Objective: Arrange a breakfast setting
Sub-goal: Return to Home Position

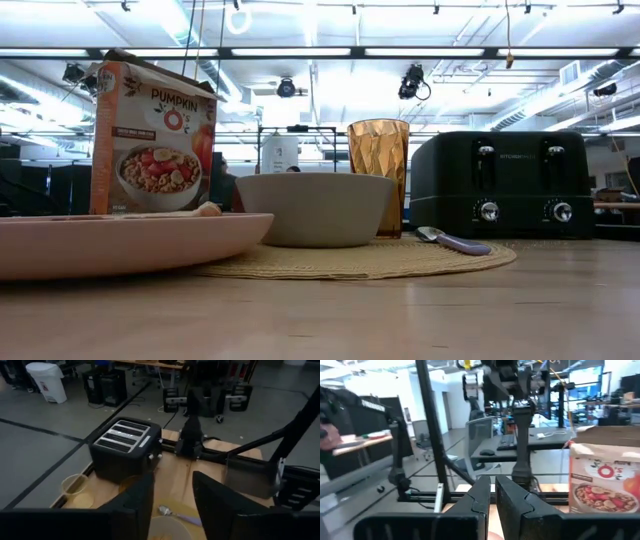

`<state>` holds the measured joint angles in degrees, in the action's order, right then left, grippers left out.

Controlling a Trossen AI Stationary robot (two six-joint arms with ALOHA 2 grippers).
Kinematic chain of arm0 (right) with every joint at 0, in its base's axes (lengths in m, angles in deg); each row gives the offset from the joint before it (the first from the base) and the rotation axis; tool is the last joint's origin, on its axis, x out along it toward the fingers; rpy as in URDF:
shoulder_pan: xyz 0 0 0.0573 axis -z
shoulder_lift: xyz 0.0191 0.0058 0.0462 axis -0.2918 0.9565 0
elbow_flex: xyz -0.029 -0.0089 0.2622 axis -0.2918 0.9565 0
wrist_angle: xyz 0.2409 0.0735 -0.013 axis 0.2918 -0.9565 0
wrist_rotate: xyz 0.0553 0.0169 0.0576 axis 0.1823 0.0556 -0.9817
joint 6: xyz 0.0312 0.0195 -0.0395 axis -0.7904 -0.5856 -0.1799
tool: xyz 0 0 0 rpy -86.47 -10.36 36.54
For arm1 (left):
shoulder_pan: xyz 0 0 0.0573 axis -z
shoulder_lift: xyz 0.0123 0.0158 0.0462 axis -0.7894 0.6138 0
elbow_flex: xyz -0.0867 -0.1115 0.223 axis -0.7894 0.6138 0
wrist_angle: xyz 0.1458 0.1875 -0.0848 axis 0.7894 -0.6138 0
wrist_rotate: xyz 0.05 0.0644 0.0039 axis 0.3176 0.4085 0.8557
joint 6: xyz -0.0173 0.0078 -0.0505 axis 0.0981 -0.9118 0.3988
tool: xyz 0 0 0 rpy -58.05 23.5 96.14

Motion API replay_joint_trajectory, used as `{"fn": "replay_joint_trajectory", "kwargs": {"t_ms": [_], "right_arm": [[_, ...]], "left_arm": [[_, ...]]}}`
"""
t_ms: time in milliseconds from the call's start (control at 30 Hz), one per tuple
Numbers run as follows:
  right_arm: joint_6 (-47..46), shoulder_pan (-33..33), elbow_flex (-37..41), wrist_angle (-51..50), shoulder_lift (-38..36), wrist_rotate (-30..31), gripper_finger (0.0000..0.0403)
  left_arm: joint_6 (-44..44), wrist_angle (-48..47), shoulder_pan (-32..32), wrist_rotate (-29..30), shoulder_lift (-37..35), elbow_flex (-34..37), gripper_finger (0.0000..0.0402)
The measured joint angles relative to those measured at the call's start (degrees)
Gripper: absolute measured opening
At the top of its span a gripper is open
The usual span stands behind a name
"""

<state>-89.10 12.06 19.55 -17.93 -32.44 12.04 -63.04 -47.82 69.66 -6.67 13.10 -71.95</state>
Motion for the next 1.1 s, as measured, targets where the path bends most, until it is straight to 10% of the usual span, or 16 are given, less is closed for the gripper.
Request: {"fn": "replay_joint_trajectory", "kwargs": {"t_ms": [433, 867, 1100], "right_arm": [[-4.1, 0.0, 12.8, 3.9, -15.1, -2.0, 0.0035], [-1.8, 0.1, 24.9, 3.3, -31.6, -0.8, 0.0035], [-11.8, 3.5, 32.4, 3.3, -36.8, 14.3, 0.0035]], "left_arm": [[-5.4, 35.5, -7.0, -9.3, -1.1, 26.3, 0.0009], [-6.7, 52.9, -13.4, -19.2, -14.2, 48.2, 0.0009], [-16.2, 47.0, -13.9, -16.1, -16.5, 49.9, 0.0022]]}}
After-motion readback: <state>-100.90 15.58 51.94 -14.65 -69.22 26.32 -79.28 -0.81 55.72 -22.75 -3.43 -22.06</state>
